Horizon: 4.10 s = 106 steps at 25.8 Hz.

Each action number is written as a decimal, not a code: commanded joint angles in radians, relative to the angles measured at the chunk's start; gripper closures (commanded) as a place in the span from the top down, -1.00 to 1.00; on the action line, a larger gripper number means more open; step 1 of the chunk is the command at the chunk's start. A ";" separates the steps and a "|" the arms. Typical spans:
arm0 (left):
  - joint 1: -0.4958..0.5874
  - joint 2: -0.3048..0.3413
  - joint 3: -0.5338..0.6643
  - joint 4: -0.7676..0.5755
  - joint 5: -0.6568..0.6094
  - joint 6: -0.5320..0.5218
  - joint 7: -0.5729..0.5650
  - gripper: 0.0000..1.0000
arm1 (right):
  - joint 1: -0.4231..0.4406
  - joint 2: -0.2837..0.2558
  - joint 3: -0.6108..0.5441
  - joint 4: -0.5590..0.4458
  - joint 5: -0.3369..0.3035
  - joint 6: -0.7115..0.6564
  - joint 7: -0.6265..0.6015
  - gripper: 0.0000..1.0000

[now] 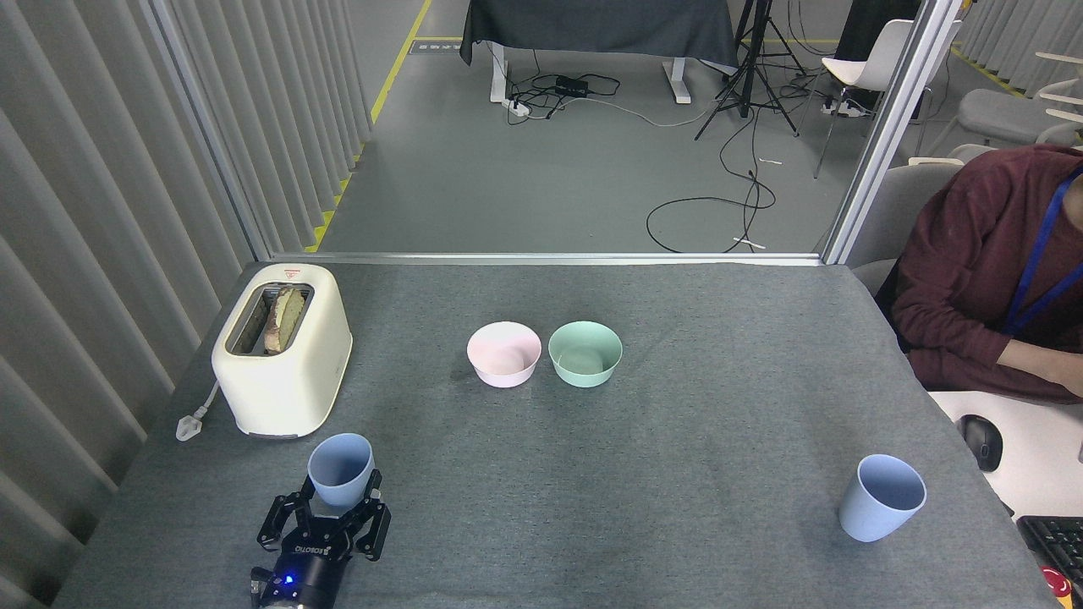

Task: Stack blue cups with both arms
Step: 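Slide the held blue cup with the left gripper toward the table's middle, then open the left gripper and pull it back from the cup, then move the right gripper to the other blue cup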

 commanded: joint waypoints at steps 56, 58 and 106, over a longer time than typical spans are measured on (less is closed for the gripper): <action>0.140 -0.078 -0.429 -0.246 -0.215 -0.213 0.037 0.99 | -0.022 0.000 -0.002 0.000 0.000 -0.005 0.001 1.00; 0.142 -0.077 -0.429 -0.246 -0.215 -0.214 0.037 1.00 | -0.022 0.000 -0.002 0.000 0.002 -0.005 0.001 1.00; 0.246 0.040 0.111 -0.298 0.156 -0.022 0.028 1.00 | -0.273 -0.094 -0.158 0.242 -0.090 0.053 0.117 1.00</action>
